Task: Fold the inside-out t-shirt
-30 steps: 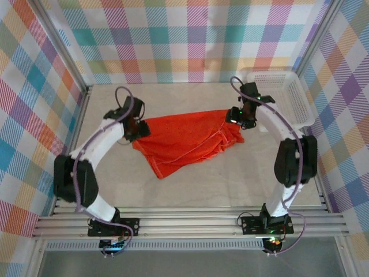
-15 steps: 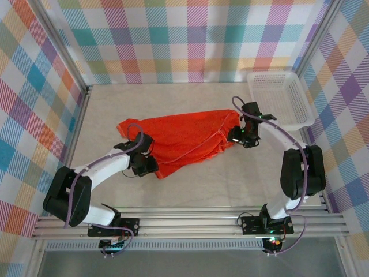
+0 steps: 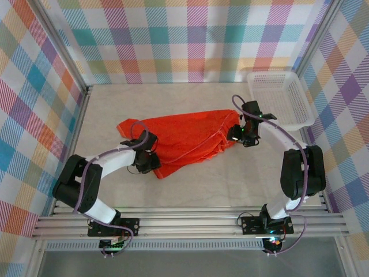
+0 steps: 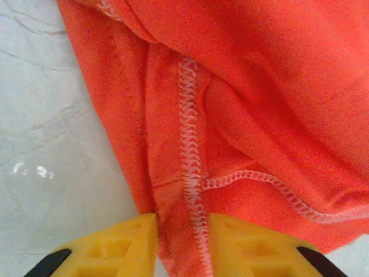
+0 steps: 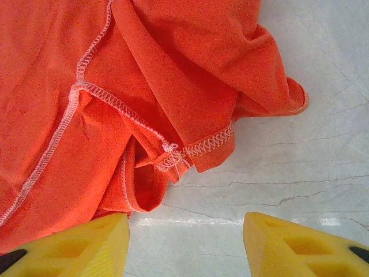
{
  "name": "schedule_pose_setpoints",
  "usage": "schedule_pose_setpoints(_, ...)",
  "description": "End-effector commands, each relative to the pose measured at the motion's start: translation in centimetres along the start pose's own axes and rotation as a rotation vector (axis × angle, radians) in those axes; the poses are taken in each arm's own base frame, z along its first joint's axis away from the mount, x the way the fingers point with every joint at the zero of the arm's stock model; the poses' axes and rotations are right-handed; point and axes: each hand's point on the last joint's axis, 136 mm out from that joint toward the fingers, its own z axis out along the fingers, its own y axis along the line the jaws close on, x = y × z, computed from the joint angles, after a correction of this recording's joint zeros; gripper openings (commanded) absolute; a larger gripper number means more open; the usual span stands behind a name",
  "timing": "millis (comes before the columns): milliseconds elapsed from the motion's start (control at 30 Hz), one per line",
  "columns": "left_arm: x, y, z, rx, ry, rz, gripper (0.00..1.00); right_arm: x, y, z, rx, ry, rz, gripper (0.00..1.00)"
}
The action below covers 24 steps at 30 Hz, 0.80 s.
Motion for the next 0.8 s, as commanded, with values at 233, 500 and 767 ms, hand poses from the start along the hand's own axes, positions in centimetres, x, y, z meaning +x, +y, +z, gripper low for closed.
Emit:
schedule_pose_setpoints(233, -1.4, -0.9, -0.8, -0.031, -0.050, 0.042, 0.03, -0.8, 0.9, -2.3, -0.030, -0.043, -0.025, 0.50)
schedule_pose_setpoints(500, -2.8, -1.2, -4.5, -0.061, -0.126, 0.079, 0.00, 0.2, -1.0, -0.1, 0.052, 0.001, -0.011, 0.49)
schedule_pose_setpoints(767, -5.3, -1.9, -10.9, -0.077, -0.270, 0.123, 0.00, -0.7, -0.2, 1.9, 0.013, 0.023, 0.011, 0.49)
